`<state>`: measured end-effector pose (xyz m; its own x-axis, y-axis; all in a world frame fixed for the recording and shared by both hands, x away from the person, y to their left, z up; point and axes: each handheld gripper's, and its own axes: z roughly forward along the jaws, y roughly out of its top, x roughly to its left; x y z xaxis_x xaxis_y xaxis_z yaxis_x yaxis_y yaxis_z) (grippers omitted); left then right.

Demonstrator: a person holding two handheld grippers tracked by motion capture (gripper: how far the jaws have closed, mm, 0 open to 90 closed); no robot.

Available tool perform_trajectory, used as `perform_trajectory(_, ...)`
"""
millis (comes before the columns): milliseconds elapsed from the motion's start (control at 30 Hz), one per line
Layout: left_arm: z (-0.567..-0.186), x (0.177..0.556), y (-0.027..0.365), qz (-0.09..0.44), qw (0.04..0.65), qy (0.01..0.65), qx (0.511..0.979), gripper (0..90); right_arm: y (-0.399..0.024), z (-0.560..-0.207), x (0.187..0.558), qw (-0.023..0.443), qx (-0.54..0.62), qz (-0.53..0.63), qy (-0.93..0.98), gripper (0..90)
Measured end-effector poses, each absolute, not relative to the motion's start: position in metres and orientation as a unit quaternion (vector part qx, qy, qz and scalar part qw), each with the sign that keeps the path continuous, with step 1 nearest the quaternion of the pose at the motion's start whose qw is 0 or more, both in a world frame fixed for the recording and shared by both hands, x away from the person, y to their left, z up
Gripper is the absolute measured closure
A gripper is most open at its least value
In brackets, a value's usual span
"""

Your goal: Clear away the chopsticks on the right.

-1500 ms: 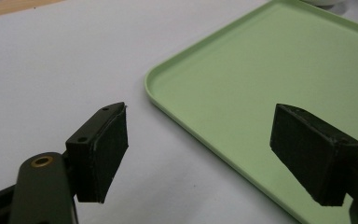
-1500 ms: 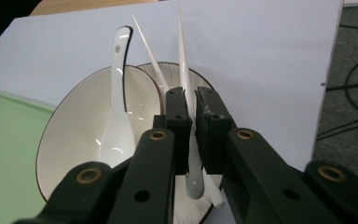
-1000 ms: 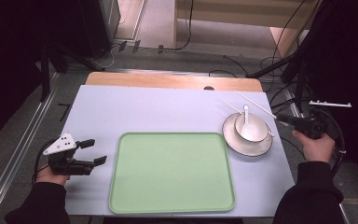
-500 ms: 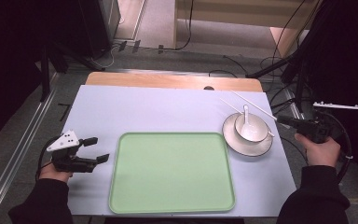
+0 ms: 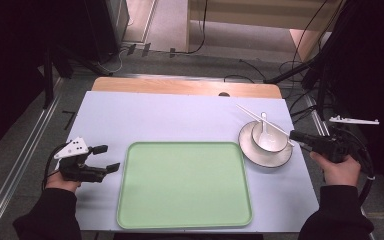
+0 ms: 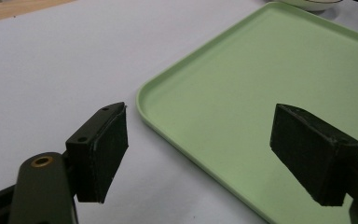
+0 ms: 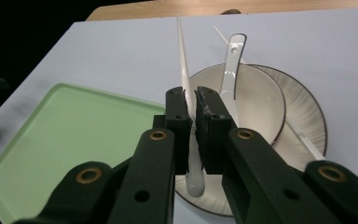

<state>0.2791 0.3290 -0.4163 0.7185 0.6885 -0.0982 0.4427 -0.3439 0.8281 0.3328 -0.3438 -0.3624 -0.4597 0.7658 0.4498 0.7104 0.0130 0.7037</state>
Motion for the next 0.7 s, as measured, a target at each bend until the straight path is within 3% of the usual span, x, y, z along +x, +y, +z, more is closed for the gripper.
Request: perform_trajectory(700, -0.415, 0.279, 0.332, 0.138, 0.456, 0.354, 0.805, 19.1, -0.281, -0.367, 0.308, -0.008, 0.462, 0.472, 0.751, 85.3)
